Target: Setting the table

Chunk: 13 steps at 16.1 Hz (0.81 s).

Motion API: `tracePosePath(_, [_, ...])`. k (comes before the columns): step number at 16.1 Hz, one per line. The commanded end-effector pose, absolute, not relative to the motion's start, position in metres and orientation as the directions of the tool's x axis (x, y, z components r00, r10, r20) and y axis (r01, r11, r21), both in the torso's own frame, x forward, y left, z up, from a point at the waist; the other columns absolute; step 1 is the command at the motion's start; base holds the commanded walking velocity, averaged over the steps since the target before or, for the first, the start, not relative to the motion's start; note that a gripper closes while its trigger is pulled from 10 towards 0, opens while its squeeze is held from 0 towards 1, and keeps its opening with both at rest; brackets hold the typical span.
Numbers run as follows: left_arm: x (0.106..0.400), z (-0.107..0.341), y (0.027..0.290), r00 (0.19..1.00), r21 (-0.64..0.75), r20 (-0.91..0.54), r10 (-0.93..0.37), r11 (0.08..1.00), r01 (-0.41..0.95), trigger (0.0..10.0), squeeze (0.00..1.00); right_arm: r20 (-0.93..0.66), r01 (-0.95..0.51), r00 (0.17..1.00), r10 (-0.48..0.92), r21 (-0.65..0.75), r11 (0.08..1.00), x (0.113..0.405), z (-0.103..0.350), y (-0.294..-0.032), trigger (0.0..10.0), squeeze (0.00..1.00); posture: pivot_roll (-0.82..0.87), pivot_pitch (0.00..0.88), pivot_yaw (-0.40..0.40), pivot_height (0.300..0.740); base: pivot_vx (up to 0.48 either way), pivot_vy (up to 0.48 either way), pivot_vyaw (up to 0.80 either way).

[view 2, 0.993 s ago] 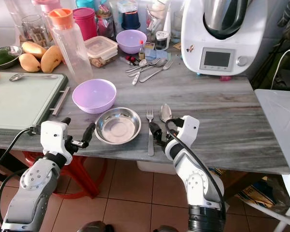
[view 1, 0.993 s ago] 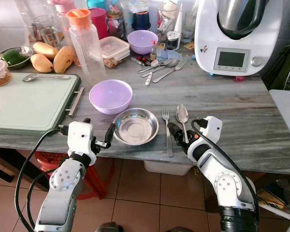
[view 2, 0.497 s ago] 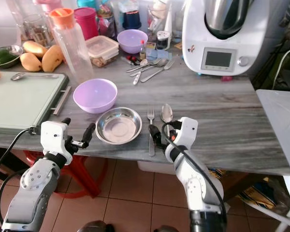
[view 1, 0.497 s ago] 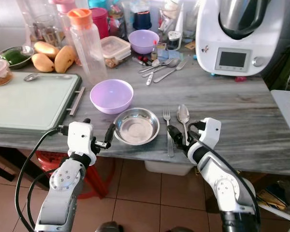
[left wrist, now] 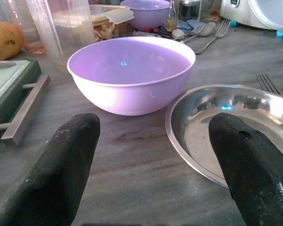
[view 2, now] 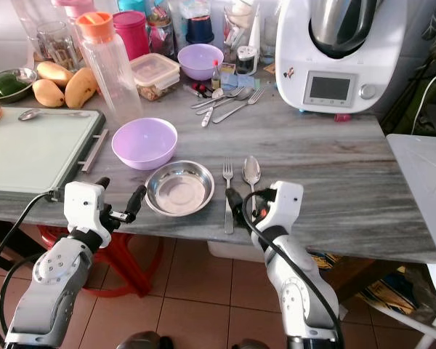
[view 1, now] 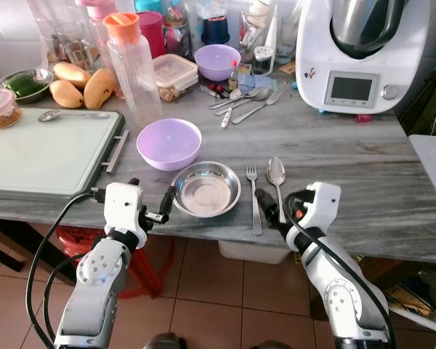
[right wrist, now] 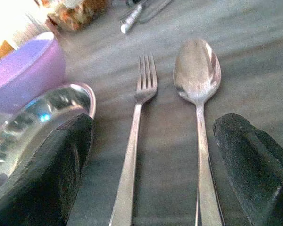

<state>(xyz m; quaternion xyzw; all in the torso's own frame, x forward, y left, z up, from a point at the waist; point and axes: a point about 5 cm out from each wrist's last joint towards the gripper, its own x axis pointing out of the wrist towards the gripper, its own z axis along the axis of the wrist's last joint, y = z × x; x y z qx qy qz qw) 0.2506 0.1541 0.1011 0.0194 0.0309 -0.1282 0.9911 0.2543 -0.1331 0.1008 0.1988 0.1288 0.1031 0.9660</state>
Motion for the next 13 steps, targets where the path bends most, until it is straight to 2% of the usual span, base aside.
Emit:
tracePosePath(1, [0.252,0.102,0.153,0.964,0.033,-0.061,-0.258,0.965,0.260,10.0,0.00,-0.147,-0.189,0.952,0.268,0.405,0.895,0.256,0.111,-0.130,10.0,0.00,-0.01,0.000,0.046,0.740,0.000,0.000,0.00])
tracePosePath(5, [0.253,0.102,0.152,0.966,0.032,-0.052,-0.252,0.967,0.254,10.0,0.00,-0.094,-0.197,0.964,0.248,0.371,0.907,0.258,0.116,-0.132,10.0,0.00,0.00,0.000,0.042,0.740,0.000,0.000,0.00])
tracePosePath(9, [0.252,0.099,0.153,0.967,0.020,-0.061,-0.249,0.968,0.251,10.0,0.00,-0.109,-0.050,0.991,0.078,0.239,0.970,0.243,0.111,-0.162,10.0,0.00,-0.01,0.000,0.037,0.740,0.000,0.000,0.00])
tracePosePath(13, [0.254,0.099,0.150,0.965,-0.001,-0.052,-0.257,0.966,0.257,10.0,0.00,-0.140,-0.008,0.989,0.038,0.207,0.978,0.224,0.104,-0.176,10.0,0.00,-0.03,0.000,0.035,0.740,0.000,0.000,0.00])
